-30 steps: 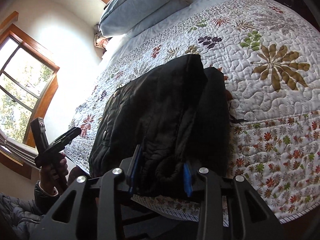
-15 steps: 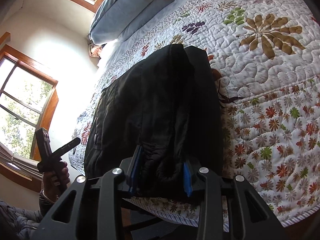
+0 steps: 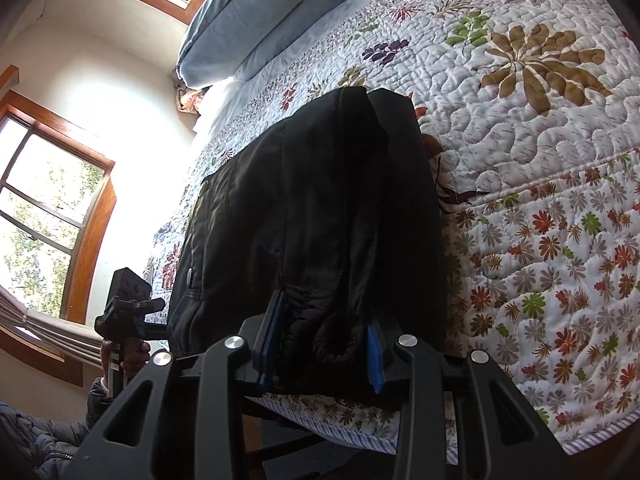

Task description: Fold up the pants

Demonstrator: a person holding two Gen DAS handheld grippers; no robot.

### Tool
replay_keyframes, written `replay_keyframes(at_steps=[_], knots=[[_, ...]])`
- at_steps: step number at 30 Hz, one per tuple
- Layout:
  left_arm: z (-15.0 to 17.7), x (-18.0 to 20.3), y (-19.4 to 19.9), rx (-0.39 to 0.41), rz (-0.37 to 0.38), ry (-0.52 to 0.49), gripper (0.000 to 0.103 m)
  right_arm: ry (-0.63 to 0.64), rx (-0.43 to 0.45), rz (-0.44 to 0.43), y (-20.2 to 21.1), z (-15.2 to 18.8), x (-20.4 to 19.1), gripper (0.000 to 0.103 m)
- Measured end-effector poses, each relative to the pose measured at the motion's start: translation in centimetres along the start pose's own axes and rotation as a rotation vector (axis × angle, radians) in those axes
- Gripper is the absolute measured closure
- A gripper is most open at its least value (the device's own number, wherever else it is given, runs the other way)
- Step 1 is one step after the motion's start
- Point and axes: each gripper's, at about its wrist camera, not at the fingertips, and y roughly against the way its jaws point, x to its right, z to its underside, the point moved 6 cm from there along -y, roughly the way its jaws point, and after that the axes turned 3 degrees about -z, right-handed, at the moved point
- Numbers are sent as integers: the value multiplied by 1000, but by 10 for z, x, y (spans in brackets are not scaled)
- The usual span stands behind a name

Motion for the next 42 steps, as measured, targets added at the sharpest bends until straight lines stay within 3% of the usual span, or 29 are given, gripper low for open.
replay_keyframes(at_steps=[4,12,17,22,28,29,36,39,41,42], knots=[[3,2,-19,-47,107,37,3,-2,-5,1,-1,-1,1,67],[-1,15,-44,-62,62,19,3,0,-4,-3,-2,-3,2,67],[-7,26,-40,-60,22,25,3,38,36,18,3,-16,-7,67],[-17,29,-42,-49,8,62,3,13,6,27,-4,-17,3,67],[-25,36,-46,-51,-9,72,3,4,20,24,22,4,3,38],[-26,37,-48,-51,-10,72,3,-3,7,16,23,10,2,38],[-28,37,-53,-45,-27,69,3,-62,10,-84,18,32,-8,38],[-28,40,-54,-40,-38,66,3,-99,31,-75,10,27,-5,40],[-27,42,-55,-33,-47,65,3,-110,42,-45,7,25,-1,54],[-27,43,-55,-30,-52,66,3,-113,45,-47,8,25,1,56]])
